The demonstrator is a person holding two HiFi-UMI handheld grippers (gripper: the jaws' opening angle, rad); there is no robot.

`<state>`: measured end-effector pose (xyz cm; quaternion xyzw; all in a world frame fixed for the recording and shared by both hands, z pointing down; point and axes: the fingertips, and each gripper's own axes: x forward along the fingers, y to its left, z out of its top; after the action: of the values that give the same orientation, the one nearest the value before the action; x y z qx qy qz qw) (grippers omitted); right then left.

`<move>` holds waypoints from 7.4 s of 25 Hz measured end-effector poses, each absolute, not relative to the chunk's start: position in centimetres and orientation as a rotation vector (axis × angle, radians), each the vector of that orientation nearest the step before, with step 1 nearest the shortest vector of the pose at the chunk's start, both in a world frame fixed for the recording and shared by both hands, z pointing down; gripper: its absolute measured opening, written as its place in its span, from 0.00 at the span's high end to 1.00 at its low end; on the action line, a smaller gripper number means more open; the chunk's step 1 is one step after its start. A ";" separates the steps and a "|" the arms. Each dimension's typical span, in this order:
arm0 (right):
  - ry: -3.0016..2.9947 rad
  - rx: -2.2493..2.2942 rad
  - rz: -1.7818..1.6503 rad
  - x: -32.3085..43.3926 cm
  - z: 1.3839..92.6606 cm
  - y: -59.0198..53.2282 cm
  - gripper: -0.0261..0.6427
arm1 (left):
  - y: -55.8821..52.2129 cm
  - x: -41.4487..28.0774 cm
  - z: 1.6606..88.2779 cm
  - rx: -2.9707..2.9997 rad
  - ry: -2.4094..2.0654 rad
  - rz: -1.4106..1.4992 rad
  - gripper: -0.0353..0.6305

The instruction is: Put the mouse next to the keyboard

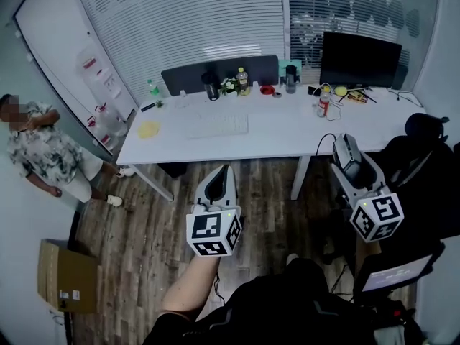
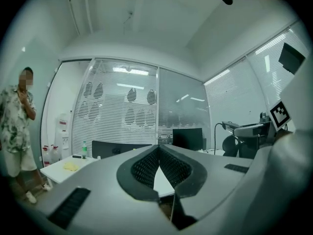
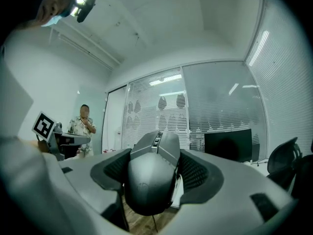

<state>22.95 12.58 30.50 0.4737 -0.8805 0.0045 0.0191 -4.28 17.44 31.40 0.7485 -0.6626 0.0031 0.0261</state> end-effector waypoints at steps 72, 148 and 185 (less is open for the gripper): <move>-2.747 1.257 -0.098 -5.3 29.0 -27.2 0.51 | -28.6 -24.0 34.3 2.433 -1.771 -0.032 0.90; -2.125 1.068 0.690 -0.8 74.0 -39.3 0.51 | -30.5 -22.0 55.0 1.950 -1.823 0.385 0.90; -2.075 1.202 0.677 -0.7 72.1 -37.5 0.43 | -30.3 -26.8 52.1 2.114 -1.767 0.353 0.90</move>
<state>-0.68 -37.54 72.13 0.4571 -0.7892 0.2576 0.3191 -26.81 -30.28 52.08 0.7485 -0.6257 0.1250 0.1808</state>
